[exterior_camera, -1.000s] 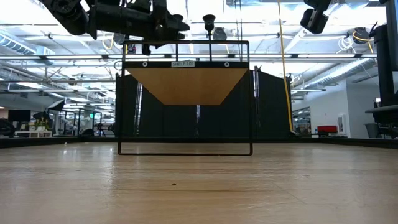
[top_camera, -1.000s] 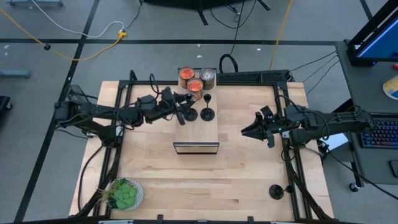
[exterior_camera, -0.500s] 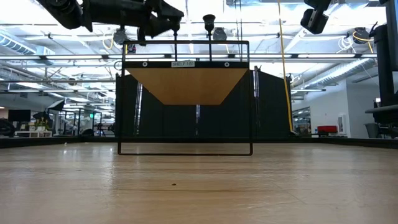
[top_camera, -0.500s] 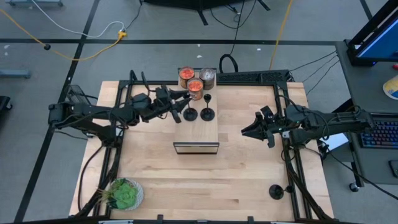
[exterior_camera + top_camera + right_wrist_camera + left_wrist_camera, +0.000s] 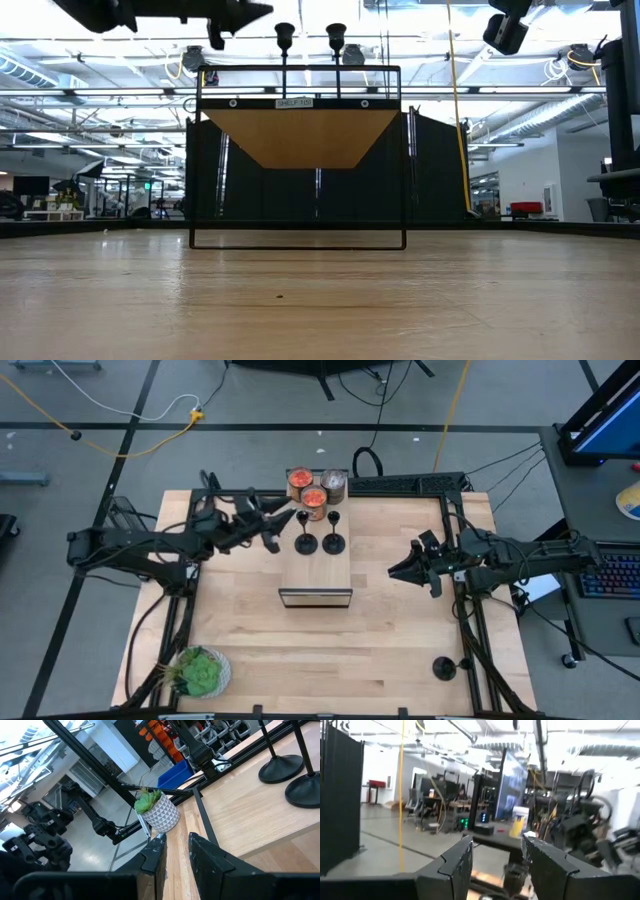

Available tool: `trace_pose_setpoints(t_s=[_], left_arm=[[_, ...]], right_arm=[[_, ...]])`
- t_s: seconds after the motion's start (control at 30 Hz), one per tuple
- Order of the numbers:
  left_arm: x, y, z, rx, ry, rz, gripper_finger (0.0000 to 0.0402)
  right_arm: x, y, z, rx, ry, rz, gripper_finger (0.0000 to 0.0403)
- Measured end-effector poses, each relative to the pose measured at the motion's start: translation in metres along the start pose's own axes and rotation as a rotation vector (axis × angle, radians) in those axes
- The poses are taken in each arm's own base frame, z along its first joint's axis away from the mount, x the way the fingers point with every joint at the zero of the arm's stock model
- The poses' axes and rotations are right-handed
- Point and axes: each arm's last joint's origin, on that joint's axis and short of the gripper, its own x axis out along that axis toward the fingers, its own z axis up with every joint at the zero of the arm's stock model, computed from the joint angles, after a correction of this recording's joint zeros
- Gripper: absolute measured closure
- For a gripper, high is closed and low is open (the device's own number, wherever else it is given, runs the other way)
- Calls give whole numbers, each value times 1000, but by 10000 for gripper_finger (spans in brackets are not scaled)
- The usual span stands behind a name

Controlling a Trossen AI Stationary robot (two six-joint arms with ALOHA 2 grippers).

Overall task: Pick & Place candle stick holders
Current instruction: Put the black candle holder on the shelf

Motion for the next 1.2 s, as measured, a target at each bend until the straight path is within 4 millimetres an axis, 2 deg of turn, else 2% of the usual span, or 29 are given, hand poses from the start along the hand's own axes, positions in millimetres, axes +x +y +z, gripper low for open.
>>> trace_pose_setpoints(t_s=[0.13,0.33,0.63,0.73,0.9,1.0,1.2], left_arm=[[-10,0,16,-21,-20,-16,227],[-31,3,24,-70,112,-7,227],[-58,9,26,-277,289,53,227],[-64,10,23,-284,343,70,227],[-69,11,19,-405,402,111,227],[-70,9,18,-393,444,35,227],[-75,-11,19,-286,465,-151,227]], right_arm=[[0,0,0,0,0,0,330],[0,0,0,0,1,0,330],[0,0,0,-4,1,-1,330],[1,0,0,-6,4,-3,330],[1,0,0,-34,8,2,330],[1,0,-1,-76,20,19,330],[0,2,-2,-132,40,51,330]])
